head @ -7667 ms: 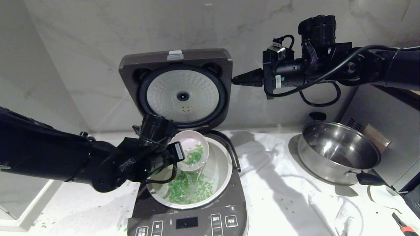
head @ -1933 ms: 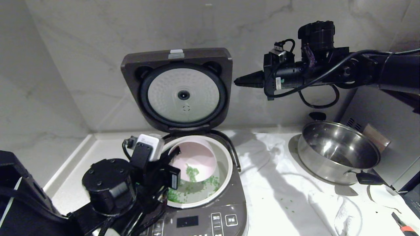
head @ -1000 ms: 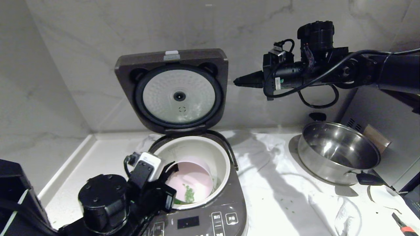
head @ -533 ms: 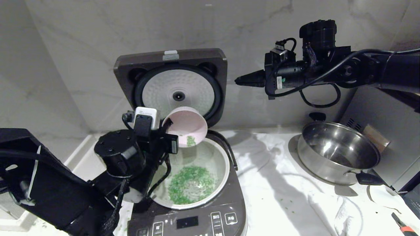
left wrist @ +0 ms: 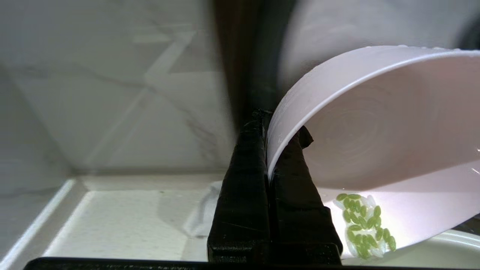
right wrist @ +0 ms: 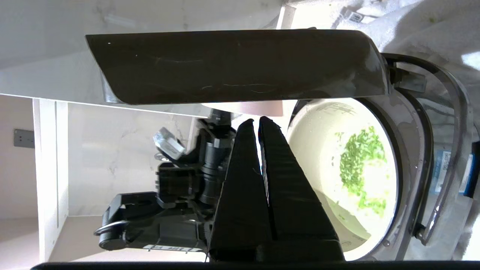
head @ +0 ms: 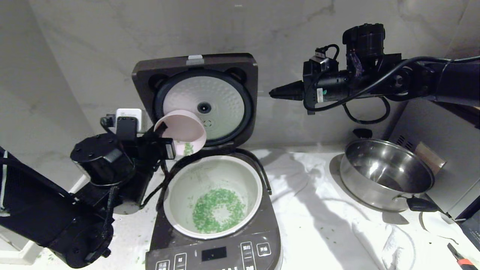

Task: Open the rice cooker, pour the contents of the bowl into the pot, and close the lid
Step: Place the bowl on the table

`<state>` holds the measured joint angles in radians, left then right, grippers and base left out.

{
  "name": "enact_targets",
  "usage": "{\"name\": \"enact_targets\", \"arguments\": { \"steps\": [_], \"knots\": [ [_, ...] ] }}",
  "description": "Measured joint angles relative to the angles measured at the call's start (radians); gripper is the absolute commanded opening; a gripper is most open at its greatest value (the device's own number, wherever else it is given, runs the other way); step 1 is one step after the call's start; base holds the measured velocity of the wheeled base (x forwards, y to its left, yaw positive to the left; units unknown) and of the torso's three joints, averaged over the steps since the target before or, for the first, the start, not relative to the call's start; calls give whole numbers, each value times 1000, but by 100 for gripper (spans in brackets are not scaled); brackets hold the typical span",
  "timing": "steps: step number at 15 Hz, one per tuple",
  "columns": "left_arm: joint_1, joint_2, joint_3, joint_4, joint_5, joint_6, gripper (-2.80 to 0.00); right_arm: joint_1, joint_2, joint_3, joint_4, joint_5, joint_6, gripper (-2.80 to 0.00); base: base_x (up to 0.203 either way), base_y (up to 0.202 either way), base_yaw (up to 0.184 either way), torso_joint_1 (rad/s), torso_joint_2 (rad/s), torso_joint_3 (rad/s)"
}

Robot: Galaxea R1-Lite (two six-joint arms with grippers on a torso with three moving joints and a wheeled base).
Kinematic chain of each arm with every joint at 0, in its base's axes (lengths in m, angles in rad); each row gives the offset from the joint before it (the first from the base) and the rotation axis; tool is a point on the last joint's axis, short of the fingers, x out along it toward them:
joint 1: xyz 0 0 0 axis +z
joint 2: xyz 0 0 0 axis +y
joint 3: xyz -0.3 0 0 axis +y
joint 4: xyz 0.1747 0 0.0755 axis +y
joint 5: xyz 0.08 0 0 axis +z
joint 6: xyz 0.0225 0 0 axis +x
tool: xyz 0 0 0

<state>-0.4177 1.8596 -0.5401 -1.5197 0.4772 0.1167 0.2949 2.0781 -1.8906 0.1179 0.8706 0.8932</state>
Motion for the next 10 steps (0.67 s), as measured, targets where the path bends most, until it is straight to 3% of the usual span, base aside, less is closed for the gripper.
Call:
{"name": "enact_targets", "arguments": {
  "steps": [2,7,10],
  "knots": [
    [15,-55,37,53,-20,-45,-280,0,-1,1,0,0,0,-280,0,0,0,0,0,0],
    [7,-229,63,402,-98,-210,-280,1,-2,6,0,0,-1,-280,0,0,0,0,0,0],
    [8,-286,65,523,-126,-240,-280,1,-4,8,0,0,-1,-280,0,0,0,0,0,0]
  ]
}}
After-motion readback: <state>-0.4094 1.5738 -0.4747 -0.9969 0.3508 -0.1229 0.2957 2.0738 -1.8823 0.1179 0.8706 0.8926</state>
